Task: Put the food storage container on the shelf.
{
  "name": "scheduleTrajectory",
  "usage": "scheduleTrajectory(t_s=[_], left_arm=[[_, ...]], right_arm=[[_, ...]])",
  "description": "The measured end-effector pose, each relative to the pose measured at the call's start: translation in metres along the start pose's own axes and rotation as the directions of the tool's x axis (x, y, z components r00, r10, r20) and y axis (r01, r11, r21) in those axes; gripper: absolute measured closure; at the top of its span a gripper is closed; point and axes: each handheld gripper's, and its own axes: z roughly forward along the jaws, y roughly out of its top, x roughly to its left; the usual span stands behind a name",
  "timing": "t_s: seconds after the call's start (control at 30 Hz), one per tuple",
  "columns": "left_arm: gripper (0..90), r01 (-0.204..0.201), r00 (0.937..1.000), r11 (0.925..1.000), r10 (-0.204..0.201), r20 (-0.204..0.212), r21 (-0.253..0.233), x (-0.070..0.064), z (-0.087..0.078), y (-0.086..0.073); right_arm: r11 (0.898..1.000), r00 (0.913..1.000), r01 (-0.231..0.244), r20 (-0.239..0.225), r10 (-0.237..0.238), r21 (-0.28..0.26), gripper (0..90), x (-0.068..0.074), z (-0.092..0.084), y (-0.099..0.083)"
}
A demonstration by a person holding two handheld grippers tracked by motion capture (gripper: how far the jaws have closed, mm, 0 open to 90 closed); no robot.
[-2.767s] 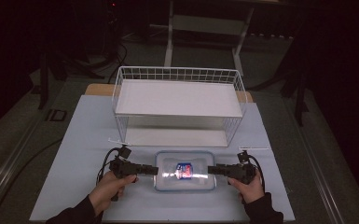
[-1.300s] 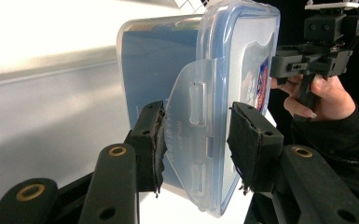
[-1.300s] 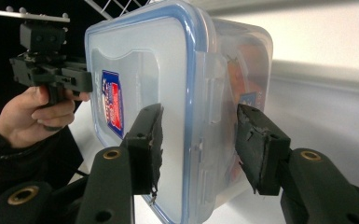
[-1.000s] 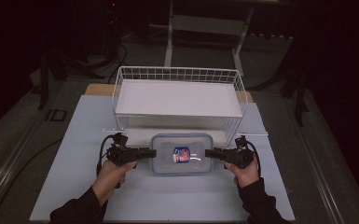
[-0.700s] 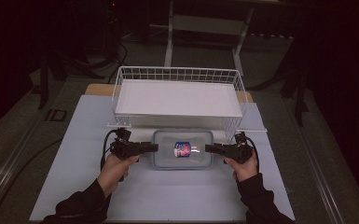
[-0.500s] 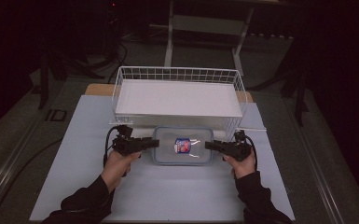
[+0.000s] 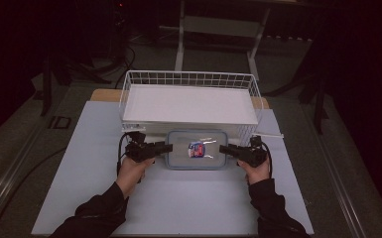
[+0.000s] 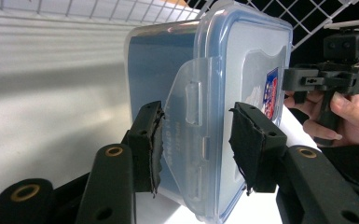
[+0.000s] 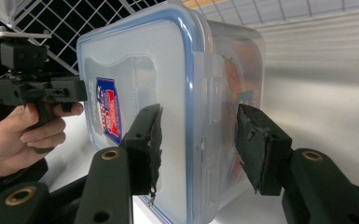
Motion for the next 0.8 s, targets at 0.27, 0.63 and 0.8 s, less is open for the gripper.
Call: scheduleTrajectory(t_s=[0.27,0.63,0.8], left_arm=[[53.8,-0.014,0.9997,0.9997,0.013,-0.019,-0.020,0.002,0.002,0.002],[51.8,0.022,0.9997,0.9974,-0.022,-0.005,-0.069,0.008,0.008,0.002],[48.2,0.052,0.9985,0.9949,-0.053,-0.011,-0.086,0.010,0.014,-0.001]], right_arm=[[0.999,1.0000,0.010,0.001,-0.010,-0.048,51.4,-0.004,0.003,-0.001],[0.993,0.9977,-0.068,-0.011,0.067,-0.093,50.4,-0.009,0.006,-0.002],[0.989,0.9964,-0.081,0.014,0.083,-0.125,48.9,-0.012,0.010,-0.004]])
